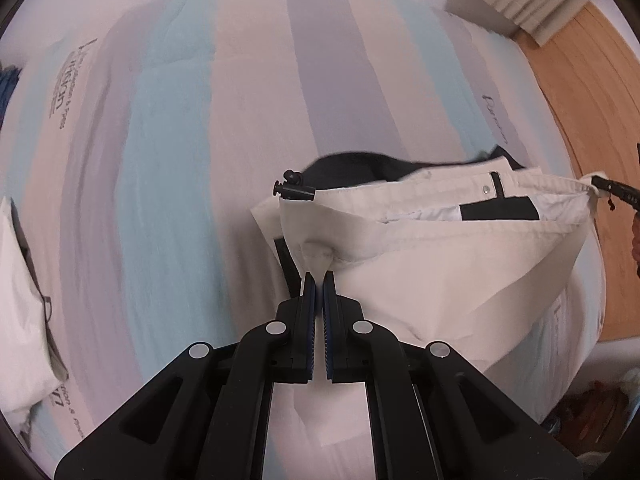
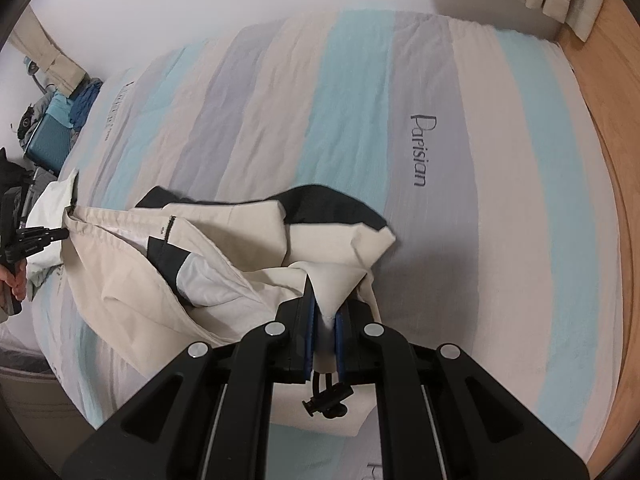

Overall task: Fold large clothes
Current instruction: 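Lower the held hem with both grippers onto the folded jacket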

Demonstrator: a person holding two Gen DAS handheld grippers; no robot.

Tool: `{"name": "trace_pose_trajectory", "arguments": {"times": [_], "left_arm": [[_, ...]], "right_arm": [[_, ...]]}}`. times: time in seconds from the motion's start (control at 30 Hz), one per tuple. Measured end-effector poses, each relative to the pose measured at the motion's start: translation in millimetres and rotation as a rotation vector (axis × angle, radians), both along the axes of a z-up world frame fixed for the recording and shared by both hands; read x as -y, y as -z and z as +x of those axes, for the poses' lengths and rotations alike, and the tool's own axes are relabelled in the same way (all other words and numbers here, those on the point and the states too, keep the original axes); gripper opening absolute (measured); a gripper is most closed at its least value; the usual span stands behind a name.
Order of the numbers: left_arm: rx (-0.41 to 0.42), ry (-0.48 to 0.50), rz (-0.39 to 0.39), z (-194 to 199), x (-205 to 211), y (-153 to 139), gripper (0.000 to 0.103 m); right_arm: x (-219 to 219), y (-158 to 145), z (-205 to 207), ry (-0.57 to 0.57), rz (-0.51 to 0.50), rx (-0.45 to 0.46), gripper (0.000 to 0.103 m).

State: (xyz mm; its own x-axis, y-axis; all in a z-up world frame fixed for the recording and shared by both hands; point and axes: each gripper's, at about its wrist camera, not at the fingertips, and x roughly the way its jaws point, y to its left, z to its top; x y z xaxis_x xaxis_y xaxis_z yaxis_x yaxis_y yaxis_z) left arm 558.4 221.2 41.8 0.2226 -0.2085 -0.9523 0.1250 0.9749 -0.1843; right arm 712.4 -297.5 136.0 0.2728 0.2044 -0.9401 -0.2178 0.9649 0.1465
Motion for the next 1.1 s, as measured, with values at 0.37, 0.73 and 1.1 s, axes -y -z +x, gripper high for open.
{"name": "trace_pose_trajectory", "arguments": {"times": [0.37, 0.73, 1.1], "left_arm": [[0.003, -0.055, 0.032, 49.1, -6.8, 39.6, 0.002], [-0.018, -0.071, 0.073, 81.3, -12.1, 87.0, 0.002], [-0.036, -0.07, 0.099, 92.2, -14.1, 120.1, 0.002]], "right_arm": [[2.3, 55.4, 50.1, 0.03, -0.053, -0.055, 0.007], [7.2, 111.5, 90.0, 0.077, -0.056, -0.11, 0.007], [1.8, 155.3, 106.9, 0.068, -0.053, -0.149, 0.007]]}}
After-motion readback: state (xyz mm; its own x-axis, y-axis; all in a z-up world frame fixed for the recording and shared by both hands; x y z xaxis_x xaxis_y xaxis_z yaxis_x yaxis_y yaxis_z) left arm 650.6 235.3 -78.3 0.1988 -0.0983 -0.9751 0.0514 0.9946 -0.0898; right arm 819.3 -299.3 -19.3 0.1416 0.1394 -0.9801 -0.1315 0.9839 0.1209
